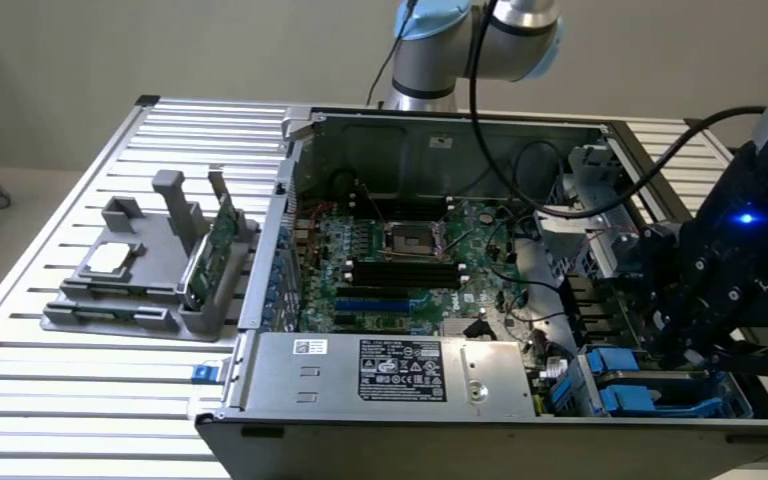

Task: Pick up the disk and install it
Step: 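Insert the disk into the insertion slot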

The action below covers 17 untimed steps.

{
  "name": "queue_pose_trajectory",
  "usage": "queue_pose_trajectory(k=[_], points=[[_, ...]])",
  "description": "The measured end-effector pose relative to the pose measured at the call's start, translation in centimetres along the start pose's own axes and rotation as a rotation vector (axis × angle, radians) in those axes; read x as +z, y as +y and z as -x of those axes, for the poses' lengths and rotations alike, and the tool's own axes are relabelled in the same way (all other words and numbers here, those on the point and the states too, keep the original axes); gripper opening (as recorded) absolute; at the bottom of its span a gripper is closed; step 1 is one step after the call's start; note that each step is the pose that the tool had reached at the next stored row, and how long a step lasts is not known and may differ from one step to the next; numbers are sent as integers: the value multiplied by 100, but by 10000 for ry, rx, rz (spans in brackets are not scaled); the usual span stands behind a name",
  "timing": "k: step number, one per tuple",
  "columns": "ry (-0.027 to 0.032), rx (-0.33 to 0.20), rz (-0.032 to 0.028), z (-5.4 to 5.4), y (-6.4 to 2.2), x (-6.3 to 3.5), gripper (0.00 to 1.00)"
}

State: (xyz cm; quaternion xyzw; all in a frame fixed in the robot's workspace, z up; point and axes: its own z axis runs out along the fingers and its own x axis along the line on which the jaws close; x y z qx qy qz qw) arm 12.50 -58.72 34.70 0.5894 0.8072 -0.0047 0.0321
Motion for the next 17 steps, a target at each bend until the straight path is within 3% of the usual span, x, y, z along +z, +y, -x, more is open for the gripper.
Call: queue_pose_trajectory(k=[4, 9, 17], points=[[-4, 175, -13, -33, 12, -2, 17], [-48, 177, -28, -182, 62, -8, 17], [-100, 858, -79, -188, 98, -7, 17]])
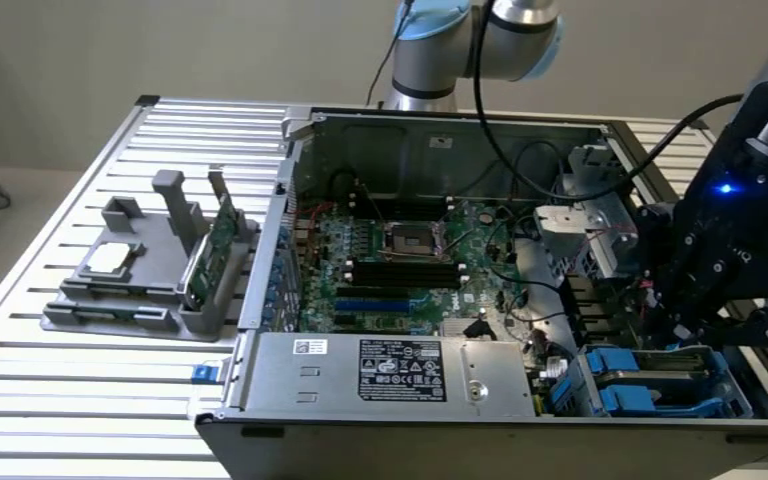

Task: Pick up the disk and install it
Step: 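Insert the disk into the insertion slot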

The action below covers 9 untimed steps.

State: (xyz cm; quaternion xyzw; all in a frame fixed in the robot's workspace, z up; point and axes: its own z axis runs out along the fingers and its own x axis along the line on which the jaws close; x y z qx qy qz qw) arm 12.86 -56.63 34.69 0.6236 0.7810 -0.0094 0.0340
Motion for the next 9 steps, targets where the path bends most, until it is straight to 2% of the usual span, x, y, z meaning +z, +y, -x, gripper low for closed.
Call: queue_pose_trajectory(k=[5, 9], points=[[-20, 718, -47, 0, 1, 3, 17], [-27, 1013, -66, 4, 26, 12, 17]])
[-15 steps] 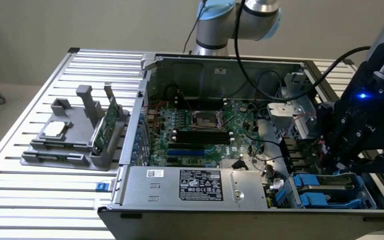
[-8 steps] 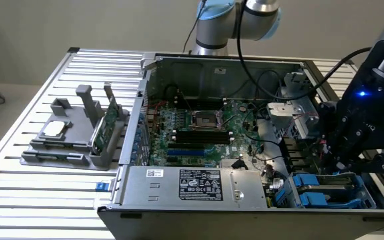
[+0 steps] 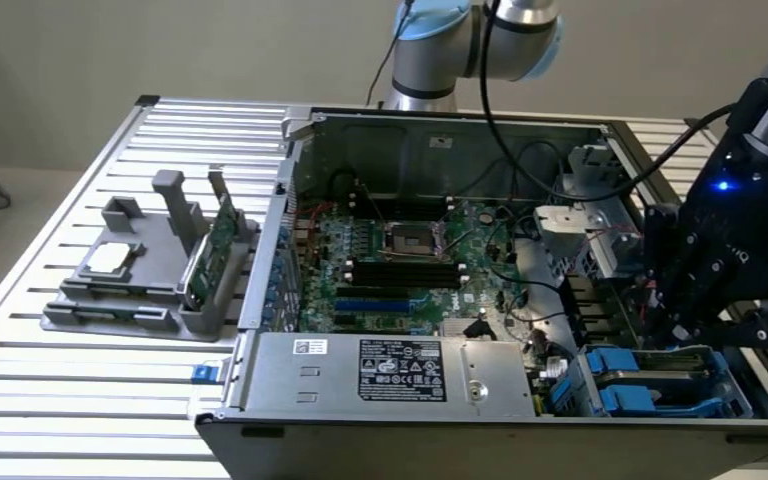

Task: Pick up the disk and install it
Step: 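Insert the disk into the insertion slot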

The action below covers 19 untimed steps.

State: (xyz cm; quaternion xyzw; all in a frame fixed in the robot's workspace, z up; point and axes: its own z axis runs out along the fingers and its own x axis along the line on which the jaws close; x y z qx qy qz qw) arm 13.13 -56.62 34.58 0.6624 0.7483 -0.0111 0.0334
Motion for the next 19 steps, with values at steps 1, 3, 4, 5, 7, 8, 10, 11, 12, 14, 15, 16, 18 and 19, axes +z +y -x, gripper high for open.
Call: queue_pose_trajectory(k=[1, 3, 4, 5, 7, 8, 10, 11, 12, 14, 15, 16, 18, 19], points=[[-1, 29, -1, 1, 12, 2, 17], [-1, 91, -6, 4, 36, 9, 17], [-3, 126, -8, 5, 45, 11, 17], [-6, 179, -13, 5, 50, 13, 17], [-13, 381, -27, 6, 50, 15, 17], [-15, 510, -36, 6, 51, 17, 17], [-21, 704, -50, 6, 56, 19, 17], [-24, 747, -56, 7, 64, 21, 17], [-32, 779, -64, 8, 74, 23, 17], [-84, 829, -96, 10, 97, 24, 17], [-126, 860, -124, 11, 104, 26, 17], [-168, 896, -155, 12, 108, 27, 17], [-244, 967, -210, 12, 114, 31, 17], [-283, 1003, -237, 13, 117, 32, 17]])
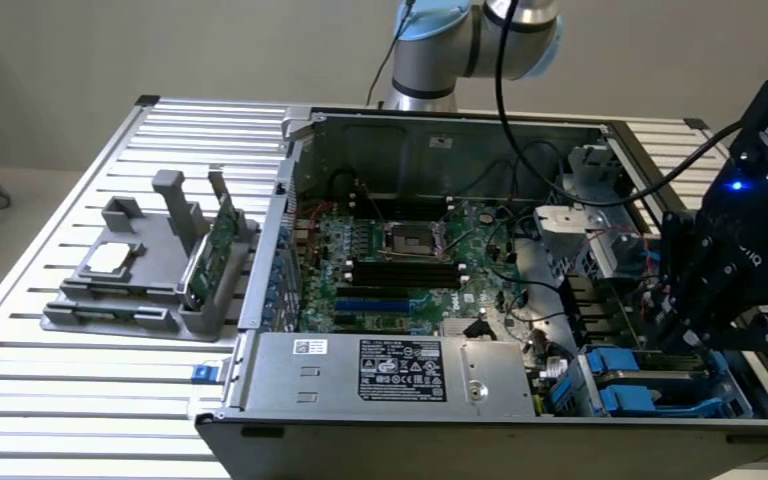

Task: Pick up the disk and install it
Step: 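Insert the disk into the insertion slot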

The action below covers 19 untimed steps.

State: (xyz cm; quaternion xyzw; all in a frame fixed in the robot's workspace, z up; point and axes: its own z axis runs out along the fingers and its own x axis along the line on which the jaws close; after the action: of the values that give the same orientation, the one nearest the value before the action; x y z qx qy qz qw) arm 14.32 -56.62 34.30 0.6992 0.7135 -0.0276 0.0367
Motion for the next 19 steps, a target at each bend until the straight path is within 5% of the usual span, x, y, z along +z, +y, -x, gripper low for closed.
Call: queue_pose_trajectory(k=[6, 10, 15, 19], points=[[-273, 103, -212, 1, 53, 8, 17], [-377, 84, -446, 1, 118, 19, 17], [-439, 93, -880, -1, 139, 33, 17], [-436, 112, -1057, -17, 189, 58, 17]])
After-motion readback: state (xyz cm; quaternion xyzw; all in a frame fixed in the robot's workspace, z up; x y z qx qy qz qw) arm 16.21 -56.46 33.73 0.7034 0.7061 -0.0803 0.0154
